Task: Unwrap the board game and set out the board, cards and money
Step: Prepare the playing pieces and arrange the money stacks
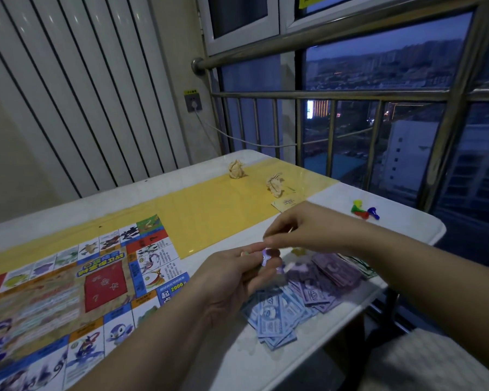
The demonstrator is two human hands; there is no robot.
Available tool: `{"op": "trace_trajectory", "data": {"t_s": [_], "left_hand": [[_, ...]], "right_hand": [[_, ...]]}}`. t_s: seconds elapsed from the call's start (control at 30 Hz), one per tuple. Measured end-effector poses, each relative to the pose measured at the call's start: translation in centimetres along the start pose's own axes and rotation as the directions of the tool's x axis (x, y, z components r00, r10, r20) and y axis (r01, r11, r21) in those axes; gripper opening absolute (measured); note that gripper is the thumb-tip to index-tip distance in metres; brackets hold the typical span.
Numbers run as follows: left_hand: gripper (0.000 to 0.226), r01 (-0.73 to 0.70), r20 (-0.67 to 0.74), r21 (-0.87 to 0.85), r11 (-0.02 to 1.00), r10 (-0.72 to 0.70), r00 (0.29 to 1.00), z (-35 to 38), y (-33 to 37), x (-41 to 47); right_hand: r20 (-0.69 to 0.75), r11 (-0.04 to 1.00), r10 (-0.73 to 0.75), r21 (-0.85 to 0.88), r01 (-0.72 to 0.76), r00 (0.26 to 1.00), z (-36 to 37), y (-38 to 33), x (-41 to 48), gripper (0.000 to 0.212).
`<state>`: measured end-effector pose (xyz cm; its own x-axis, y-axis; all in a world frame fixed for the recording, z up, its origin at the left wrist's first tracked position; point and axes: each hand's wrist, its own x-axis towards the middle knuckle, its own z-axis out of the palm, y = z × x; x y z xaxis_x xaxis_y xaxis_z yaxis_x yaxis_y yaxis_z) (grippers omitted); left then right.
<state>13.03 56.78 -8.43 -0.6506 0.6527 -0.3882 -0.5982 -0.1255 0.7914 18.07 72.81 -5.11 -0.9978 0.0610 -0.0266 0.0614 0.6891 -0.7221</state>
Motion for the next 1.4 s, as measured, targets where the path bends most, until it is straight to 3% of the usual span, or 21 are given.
{"op": "trace_trajectory", "data": {"t_s": [0.17,0.3,0.53,0.6,0.77,0.97,1.17,1.33,1.4], "left_hand": [[0.021,-0.033,-0.032,0.009,0.999,0.034,0.999,-0.5,0.4,-0.7],[0.021,0.072,-0.064,-0.209,0.975,-0.087,0.994,-1.1,0.8,-0.9],[0.029,0.109,-0.010,-0.284,0.953,-0.116,0.993,-2.2,1.5,-1.8],[0.029,0.085,-0.001,-0.241,0.967,-0.088,0.996,-2.1,1.2,-1.8],[0.025,0.038,0.033,-0.060,0.997,-0.037,0.999,-2.4,0.5,-1.5],[0.023,-0.020,0.004,-0.001,1.000,0.020,1.000,-2.5,0.6,-1.3],[0.018,-0.037,-0.164,-0.086,0.996,0.023,0.986,-3.3,1.8,-1.6],[0.026,-0.015,-0.188,-0.199,0.980,-0.023,0.982,-4.9,2.7,-2.4],[0.029,0.000,-0.157,-0.210,0.978,-0.034,0.987,-5.0,2.7,-2.6]], "right_hand": [[0.046,0.993,-0.003,0.118,-0.003,0.999,1.5,-0.5,0.9,0.008],[-0.020,0.986,0.076,0.151,-0.072,0.997,1.5,0.1,1.6,0.009],[-0.113,0.975,0.079,-0.200,-0.100,0.990,2.1,1.3,2.1,0.015],[-0.132,0.992,0.007,-0.124,-0.023,0.991,2.1,0.4,1.8,0.020],[0.054,0.993,-0.120,0.014,0.120,0.991,2.8,-1.7,0.6,0.015],[0.014,0.993,-0.042,0.107,0.040,0.999,3.1,-1.2,1.2,0.001],[-0.098,0.972,0.036,0.233,-0.012,0.995,3.1,-1.2,2.3,0.005],[-0.027,0.998,0.039,0.052,-0.037,0.999,4.2,-1.0,2.7,0.006],[-0.089,0.998,0.006,-0.058,-0.011,0.996,4.7,-1.0,2.8,0.016]]}}
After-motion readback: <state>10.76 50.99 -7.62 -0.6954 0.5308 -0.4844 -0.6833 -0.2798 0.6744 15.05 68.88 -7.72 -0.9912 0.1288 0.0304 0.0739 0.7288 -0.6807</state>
